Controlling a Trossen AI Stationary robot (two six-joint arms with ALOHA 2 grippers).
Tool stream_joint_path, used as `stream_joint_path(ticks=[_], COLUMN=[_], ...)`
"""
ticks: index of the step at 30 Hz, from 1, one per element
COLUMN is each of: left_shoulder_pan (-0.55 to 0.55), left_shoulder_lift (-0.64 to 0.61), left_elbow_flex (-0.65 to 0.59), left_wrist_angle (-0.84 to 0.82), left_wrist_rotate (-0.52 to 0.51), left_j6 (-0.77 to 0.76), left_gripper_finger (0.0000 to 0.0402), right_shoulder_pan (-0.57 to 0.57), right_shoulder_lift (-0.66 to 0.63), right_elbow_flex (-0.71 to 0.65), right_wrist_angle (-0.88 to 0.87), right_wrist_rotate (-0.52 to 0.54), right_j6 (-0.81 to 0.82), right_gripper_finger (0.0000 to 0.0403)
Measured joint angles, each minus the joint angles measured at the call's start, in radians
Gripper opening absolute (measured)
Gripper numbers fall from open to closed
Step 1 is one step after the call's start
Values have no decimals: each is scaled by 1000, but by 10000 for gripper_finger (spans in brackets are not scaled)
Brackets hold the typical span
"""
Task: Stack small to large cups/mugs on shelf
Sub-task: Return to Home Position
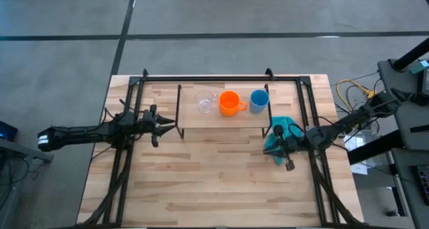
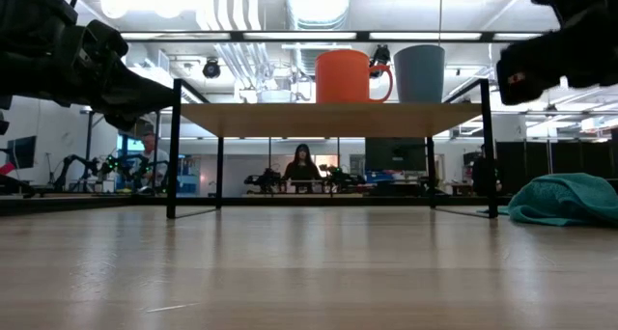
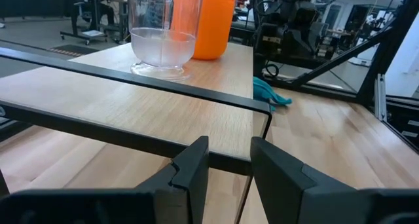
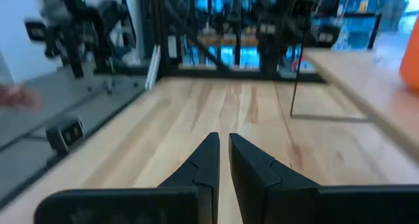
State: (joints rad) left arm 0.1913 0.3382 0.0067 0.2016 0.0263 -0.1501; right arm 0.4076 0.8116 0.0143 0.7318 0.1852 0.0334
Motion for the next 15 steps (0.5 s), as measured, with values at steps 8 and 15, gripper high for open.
stream_joint_path(ticks=[8, 15], left_shoulder_pan=[0, 0], left_shoulder_lift=[1, 1], left_elbow_flex=[0, 0], left_wrist_angle=[0, 0], left_wrist_rotate=[0, 0], left_j6=[0, 0], left_gripper_finger=[101, 101], right_shoulder_pan=[0, 0], right_shoulder_lift=[-190, -325], right_elbow_flex=[0, 0], right_wrist_angle=[1, 2], right_wrist_rotate=[0, 0], right_j6=[0, 0], right_gripper_finger=[29, 29])
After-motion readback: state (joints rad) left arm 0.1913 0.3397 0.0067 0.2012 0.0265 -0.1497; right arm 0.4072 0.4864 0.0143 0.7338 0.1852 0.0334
